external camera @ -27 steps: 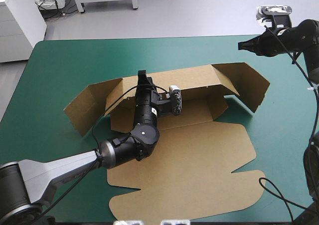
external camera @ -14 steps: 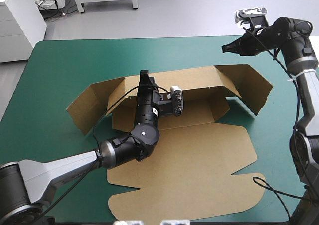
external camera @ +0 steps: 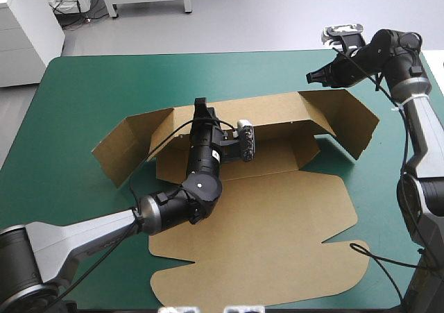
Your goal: Fold the box
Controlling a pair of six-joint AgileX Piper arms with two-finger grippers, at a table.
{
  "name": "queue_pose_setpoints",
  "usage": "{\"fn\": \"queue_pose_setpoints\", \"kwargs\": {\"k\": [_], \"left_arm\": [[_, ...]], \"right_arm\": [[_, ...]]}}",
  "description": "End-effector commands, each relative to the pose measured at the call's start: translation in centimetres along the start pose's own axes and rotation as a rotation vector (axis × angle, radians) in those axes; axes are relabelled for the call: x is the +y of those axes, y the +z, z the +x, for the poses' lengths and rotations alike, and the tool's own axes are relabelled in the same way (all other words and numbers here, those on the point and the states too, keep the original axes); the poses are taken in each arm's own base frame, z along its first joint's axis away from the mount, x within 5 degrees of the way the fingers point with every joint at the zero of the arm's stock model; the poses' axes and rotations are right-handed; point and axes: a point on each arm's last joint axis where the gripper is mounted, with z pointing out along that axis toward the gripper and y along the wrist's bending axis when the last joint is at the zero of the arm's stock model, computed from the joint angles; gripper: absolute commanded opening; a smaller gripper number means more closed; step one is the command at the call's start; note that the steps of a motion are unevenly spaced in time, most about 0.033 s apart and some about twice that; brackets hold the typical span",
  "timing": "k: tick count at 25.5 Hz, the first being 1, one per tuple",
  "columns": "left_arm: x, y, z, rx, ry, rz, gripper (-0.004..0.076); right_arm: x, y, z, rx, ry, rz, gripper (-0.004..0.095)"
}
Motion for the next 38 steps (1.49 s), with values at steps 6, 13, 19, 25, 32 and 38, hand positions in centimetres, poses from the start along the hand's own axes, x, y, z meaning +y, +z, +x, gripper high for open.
{"fn": "queue_pose_setpoints", "kwargs": {"k": [6,13,19,25,32,38], "left_arm": [[2.7,-1.2,0.2,-0.021,-0.035,-0.092,-0.001],[2.7,-1.2,0.2,-0.019,-0.036,-0.092,-0.001],[2.6,-1.2,0.3,-0.016,-0.042,-0.085,-0.001],[2.6,-1.2,0.2,-0.027,-0.042,-0.08,-0.001],[2.6,-1.2,0.1,-0.032,-0.042,-0.078,-0.001],[2.5,-1.2,0.0,-0.045,-0.044,-0.069,-0.001]], "right_arm": [[1.5,-3.3,0.4,0.057,-0.051,-0.092,-0.0013],[1.8,-3.4,2.6,0.115,-0.065,-0.098,-0.0013],[2.3,-4.7,6.1,0.054,-0.058,-0.067,-0.0013],[2.9,-6.1,10.0,-0.017,-0.056,-0.128,-0.0013],[4.0,-4.0,13.1,-0.092,-0.198,-0.262,-0.0013],[4.5,-4.0,13.8,-0.049,-0.282,-0.324,0.0232]]}}
